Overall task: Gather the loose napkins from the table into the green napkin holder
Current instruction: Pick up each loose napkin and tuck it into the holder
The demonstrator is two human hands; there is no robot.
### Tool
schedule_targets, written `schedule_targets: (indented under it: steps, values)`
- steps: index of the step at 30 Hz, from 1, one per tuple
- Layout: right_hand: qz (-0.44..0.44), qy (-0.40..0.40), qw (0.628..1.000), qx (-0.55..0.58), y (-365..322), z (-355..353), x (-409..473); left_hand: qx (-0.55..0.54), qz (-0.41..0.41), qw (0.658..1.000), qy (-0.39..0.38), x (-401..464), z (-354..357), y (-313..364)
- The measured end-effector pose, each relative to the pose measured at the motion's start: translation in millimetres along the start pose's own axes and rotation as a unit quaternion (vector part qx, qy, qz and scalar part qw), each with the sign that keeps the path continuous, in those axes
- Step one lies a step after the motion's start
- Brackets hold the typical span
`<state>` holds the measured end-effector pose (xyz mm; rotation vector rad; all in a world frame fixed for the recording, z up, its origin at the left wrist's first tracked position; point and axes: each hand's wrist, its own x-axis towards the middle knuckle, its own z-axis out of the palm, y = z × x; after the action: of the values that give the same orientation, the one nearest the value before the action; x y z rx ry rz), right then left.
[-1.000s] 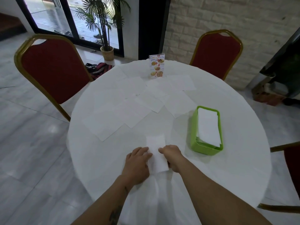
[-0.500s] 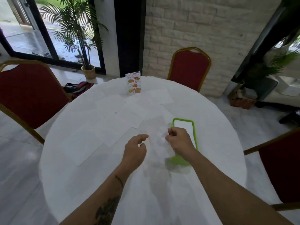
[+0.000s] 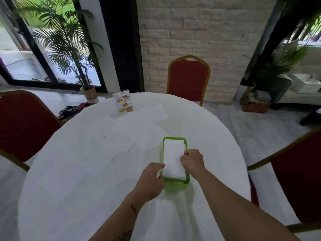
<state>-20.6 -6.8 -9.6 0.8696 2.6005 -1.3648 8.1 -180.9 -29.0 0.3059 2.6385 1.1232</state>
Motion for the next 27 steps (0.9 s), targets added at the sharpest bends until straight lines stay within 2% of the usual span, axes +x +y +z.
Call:
schedule_targets:
  steps: [5,9,16,18,21,25,27]
  values:
    - [-0.064,-0.009,0.997,0.033,-5.7,-3.1,8.0,0.040,0.020,0.999,0.023,1.9,7.4,5.6]
    - [-0.061,-0.017,0.998,0.008,-4.8,-4.1,9.3,0.044,0.002,0.998,0.053,6.4,13.6,10.6]
    - [-0.038,-0.024,0.998,-0.038,0.8,-10.3,6.4,0.132,0.014,0.991,0.001,7.1,24.8,10.5]
    - [-0.038,-0.040,0.995,-0.084,-1.7,-11.1,5.8,0.154,0.020,0.988,-0.009,6.2,25.5,8.7]
    - [-0.064,-0.045,0.976,-0.203,-4.7,-12.8,-2.5,0.179,0.030,0.983,-0.019,7.4,24.0,6.6]
    - [-0.194,0.000,0.927,-0.322,5.2,-5.2,-10.4,0.214,0.035,0.976,-0.028,12.4,20.4,6.7]
    - [-0.253,-0.040,0.894,-0.368,14.4,-1.4,-9.8,0.234,0.038,0.971,-0.035,13.4,18.5,6.4]
